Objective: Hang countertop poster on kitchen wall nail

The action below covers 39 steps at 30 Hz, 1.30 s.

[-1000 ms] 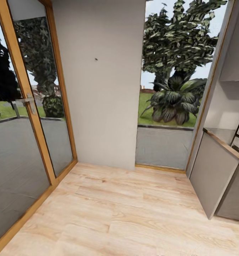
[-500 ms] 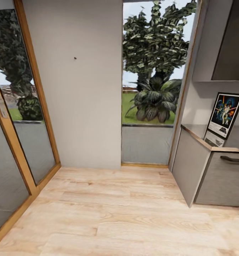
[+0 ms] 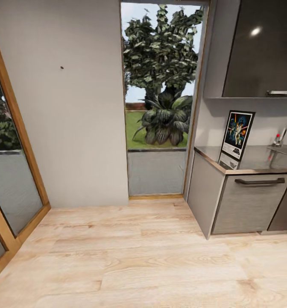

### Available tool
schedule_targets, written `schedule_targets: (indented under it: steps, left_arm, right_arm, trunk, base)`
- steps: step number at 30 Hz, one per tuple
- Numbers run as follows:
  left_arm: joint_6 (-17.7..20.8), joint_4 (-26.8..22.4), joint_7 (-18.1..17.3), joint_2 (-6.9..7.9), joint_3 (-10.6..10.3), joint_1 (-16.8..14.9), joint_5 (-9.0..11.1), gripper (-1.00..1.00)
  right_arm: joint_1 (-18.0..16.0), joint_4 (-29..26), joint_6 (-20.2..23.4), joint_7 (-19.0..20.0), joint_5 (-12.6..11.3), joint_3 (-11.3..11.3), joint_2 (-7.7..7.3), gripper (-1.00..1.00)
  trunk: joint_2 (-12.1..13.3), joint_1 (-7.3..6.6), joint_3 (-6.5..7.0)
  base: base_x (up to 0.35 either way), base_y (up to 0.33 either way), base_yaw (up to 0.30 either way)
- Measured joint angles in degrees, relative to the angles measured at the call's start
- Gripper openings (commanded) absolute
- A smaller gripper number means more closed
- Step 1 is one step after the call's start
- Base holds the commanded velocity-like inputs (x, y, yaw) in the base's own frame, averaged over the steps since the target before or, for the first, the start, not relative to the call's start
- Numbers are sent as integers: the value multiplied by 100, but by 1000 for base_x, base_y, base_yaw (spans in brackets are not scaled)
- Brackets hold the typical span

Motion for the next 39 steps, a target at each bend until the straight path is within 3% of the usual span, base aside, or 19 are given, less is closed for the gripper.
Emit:
schedule_targets:
  steps: [8, 17, 39]
  left_arm:
    - [0, 0, 4, -8, -1, 1, -5, 100]
    - [-1, 8, 8, -9, -9, -3, -6, 100]
    - [-1, 9, 8, -11, -1, 0, -6, 100]
  right_arm:
    - [0, 4, 3, -5, 1, 0, 0, 100]
    - [6, 225, -173, 0, 8, 7, -102, 100]
    - [2, 248, -205, 0, -7, 2, -117, 100]
  trunk:
    - [-1, -1, 0]
    - [0, -2, 0]
    - [0, -1, 0]
  base:
    - [117, -174, -182]
    - [166, -275, -8]
    - [162, -307, 0]
